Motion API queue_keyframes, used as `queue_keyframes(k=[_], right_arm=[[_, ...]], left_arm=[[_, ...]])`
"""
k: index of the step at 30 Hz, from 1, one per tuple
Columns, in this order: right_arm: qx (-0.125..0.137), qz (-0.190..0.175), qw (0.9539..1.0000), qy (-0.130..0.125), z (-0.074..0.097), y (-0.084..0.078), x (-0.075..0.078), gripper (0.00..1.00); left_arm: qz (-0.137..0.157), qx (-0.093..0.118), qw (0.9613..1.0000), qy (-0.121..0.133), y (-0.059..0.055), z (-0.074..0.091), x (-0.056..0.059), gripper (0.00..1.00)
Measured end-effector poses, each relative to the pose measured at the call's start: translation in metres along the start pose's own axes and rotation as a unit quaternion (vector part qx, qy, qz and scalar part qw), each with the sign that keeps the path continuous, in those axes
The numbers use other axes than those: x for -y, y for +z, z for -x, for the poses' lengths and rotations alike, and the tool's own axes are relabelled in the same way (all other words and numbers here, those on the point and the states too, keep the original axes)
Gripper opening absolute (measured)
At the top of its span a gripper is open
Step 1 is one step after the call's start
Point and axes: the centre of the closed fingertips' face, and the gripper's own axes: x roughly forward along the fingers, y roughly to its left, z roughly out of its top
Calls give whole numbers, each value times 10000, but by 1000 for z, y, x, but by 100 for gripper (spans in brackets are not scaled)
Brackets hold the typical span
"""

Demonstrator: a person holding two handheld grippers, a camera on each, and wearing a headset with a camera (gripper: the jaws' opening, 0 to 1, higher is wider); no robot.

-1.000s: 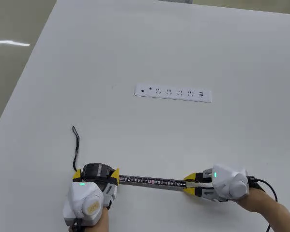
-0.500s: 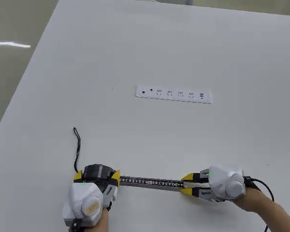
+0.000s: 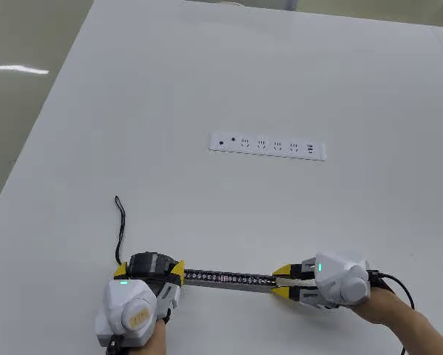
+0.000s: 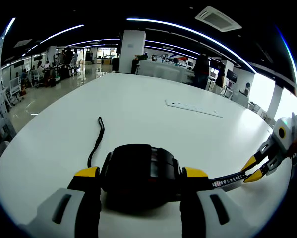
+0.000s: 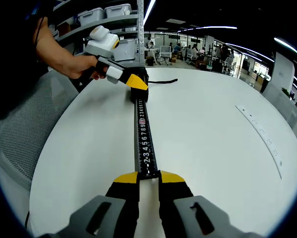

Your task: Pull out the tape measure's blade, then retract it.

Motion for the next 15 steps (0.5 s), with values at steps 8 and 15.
queue_keyframes(k=[8,15], right_arm=[[62,21,10000,26,-8,9,0,12],[91,44,9999,43,-12,14,0,12]], left_arm=[[15,-12,10000,-25,0,0,0,62],[17,-15,10000,-40,-1,0,-1,62]])
